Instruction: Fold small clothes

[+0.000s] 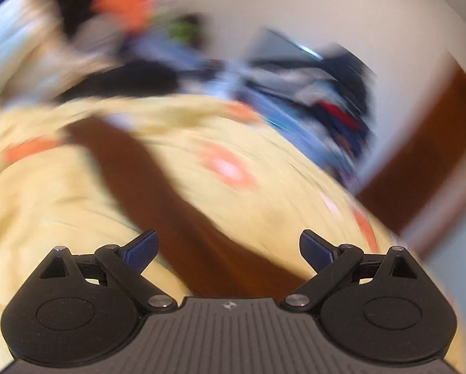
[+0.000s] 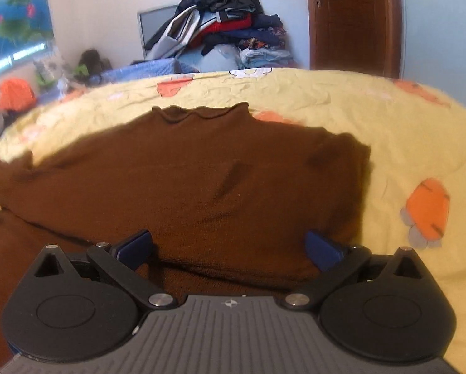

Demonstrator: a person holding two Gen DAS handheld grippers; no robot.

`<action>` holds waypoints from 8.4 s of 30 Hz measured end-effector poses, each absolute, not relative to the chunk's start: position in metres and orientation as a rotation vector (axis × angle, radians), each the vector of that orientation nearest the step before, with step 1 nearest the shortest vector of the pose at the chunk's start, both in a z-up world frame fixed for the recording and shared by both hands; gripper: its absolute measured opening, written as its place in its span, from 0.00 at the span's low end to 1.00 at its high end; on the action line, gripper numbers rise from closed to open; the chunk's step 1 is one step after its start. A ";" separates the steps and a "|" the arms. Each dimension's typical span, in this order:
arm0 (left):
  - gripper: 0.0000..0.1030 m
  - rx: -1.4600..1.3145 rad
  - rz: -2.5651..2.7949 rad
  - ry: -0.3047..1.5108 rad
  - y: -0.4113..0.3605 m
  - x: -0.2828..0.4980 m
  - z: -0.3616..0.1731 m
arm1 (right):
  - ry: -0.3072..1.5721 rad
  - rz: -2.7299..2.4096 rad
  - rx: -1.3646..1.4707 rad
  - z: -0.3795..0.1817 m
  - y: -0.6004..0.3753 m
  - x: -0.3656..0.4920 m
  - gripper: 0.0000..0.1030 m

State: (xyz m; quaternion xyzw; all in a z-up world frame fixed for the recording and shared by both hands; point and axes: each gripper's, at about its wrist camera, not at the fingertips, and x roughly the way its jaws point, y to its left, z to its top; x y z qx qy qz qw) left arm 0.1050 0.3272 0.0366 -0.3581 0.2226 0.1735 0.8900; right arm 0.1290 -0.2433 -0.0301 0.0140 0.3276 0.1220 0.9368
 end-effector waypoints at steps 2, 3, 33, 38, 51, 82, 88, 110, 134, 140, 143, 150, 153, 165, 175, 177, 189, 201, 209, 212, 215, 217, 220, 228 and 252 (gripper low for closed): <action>0.94 -0.938 0.454 0.446 0.381 0.104 0.019 | 0.673 0.241 -0.001 -0.031 -0.239 0.128 1.00; 0.94 -1.023 0.487 0.439 0.403 0.102 0.009 | 0.673 0.241 -0.005 -0.031 -0.238 0.127 1.00; 0.24 -0.320 -0.406 0.631 0.071 0.136 0.078 | 0.641 0.258 0.137 -0.031 -0.254 0.127 1.00; 0.90 -0.194 -0.301 0.622 0.031 0.099 0.039 | 0.628 0.270 0.197 -0.031 -0.262 0.123 1.00; 0.99 -0.250 -0.157 0.630 0.065 0.065 -0.010 | 0.870 0.415 0.615 0.003 -0.281 0.173 1.00; 1.00 -0.643 -0.050 0.612 0.176 0.132 0.035 | 0.831 0.341 0.526 0.041 -0.360 0.186 0.15; 0.99 -0.682 -0.112 0.827 0.170 0.186 0.005 | 0.847 0.316 0.508 0.042 -0.377 0.200 0.15; 0.78 -0.103 0.069 0.529 0.119 0.150 0.063 | 0.769 0.286 0.493 0.016 -0.363 0.180 0.56; 0.86 -0.002 0.031 0.715 0.108 0.084 -0.002 | 0.741 0.278 0.145 0.012 -0.322 0.108 0.76; 0.24 -0.032 0.094 0.734 0.115 0.089 -0.010 | 0.817 0.273 0.065 -0.013 -0.309 0.109 0.29; 0.22 -0.048 0.084 0.734 0.124 0.091 -0.010 | 0.830 0.232 0.145 -0.015 -0.335 0.111 0.07; 0.57 -0.169 0.014 0.811 0.128 0.060 -0.001 | 0.833 0.256 0.325 -0.009 -0.351 0.081 0.58; 0.85 -0.434 -0.061 0.818 0.153 0.024 -0.005 | 0.826 0.314 0.448 -0.006 -0.366 0.051 0.77; 0.03 -0.398 -0.054 0.868 0.153 0.010 -0.007 | 0.993 0.427 0.634 -0.035 -0.386 0.033 0.10; 0.41 -0.750 -0.213 0.905 0.192 -0.038 -0.023 | 0.943 0.422 0.778 -0.031 -0.412 -0.002 0.73; 0.45 -0.800 -0.229 0.902 0.194 -0.047 -0.026 | 0.956 0.457 0.777 -0.030 -0.406 -0.012 0.86; 0.05 -0.567 -0.190 0.938 0.187 -0.051 -0.019 | 0.994 0.415 0.712 -0.045 -0.417 -0.026 0.04; 0.05 -0.655 -0.380 1.087 0.165 -0.105 -0.031 | 1.142 0.603 0.757 -0.048 -0.369 -0.071 0.13; 0.10 -0.681 -0.363 1.073 0.192 -0.128 -0.029 | 1.074 0.525 0.792 -0.059 -0.403 -0.090 0.09; 0.49 -0.809 -0.441 1.073 0.193 -0.129 -0.038 | 1.076 0.564 0.808 -0.053 -0.390 -0.092 0.43; 0.54 -0.785 -0.440 1.042 0.181 -0.125 -0.033 | 1.033 0.611 0.814 -0.047 -0.375 -0.090 0.66; 0.05 -0.632 -0.378 1.074 0.170 -0.122 -0.026 | 1.084 0.591 0.736 -0.048 -0.365 -0.083 0.17; 0.04 -0.589 -0.357 1.097 0.177 -0.122 -0.026 | 1.081 0.553 0.642 -0.042 -0.371 -0.082 0.13; 0.35 -0.613 -0.192 0.995 0.237 -0.094 0.007 | 1.108 0.523 0.682 -0.038 -0.391 -0.067 0.38; 0.65 0.121 -0.151 0.747 0.089 0.169 0.019 | 0.731 0.393 -0.108 -0.019 -0.284 0.177 0.85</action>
